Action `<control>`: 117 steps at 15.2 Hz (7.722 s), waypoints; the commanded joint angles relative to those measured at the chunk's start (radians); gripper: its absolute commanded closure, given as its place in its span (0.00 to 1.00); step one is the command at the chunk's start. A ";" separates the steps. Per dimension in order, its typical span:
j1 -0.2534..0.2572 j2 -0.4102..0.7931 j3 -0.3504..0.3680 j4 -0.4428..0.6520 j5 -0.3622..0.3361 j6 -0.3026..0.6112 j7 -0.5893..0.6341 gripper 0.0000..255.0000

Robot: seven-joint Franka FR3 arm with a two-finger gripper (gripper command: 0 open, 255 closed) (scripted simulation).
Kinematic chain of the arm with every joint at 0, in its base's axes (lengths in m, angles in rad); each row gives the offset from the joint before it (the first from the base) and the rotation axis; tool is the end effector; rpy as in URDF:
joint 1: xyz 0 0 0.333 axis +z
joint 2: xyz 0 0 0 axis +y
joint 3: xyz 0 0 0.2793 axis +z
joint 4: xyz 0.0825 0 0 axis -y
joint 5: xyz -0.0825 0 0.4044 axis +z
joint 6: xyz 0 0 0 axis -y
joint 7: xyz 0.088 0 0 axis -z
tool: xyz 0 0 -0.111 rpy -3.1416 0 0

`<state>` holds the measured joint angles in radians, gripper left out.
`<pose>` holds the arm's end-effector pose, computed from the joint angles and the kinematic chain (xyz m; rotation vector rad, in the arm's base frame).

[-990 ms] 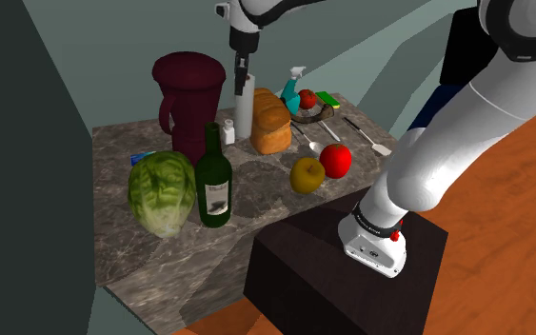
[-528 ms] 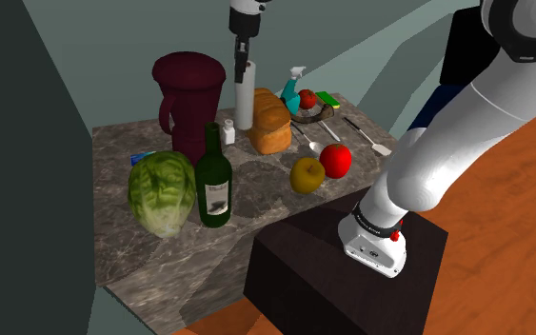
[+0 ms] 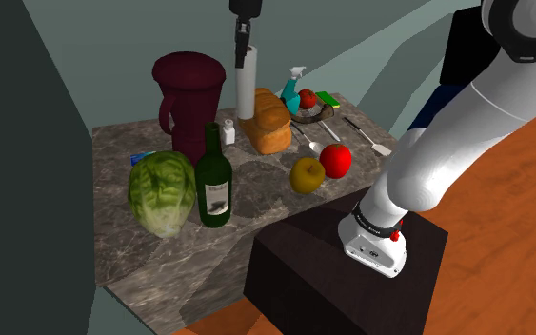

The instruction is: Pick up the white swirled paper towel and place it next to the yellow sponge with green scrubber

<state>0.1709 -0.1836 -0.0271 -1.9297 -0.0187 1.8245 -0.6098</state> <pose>0.5339 0.0750 0.5296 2.8880 1.1499 0.1138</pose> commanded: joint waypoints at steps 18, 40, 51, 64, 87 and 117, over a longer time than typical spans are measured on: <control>0.001 0.049 0.001 0.314 0.002 -0.265 -0.003 1.00; -0.161 -0.155 -0.274 0.167 -0.060 -0.310 -0.434 1.00; -0.241 -0.104 -0.479 0.246 -0.079 -0.325 -0.722 1.00; -0.355 0.165 -0.763 0.493 0.070 -0.354 -1.116 1.00; -0.345 0.056 -0.733 0.085 -0.007 -0.024 -1.075 1.00; -0.351 0.155 -0.766 -0.214 0.072 0.344 -1.150 1.00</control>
<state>-0.1799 -0.0319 -0.7923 -2.1417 0.0500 2.1645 -1.7573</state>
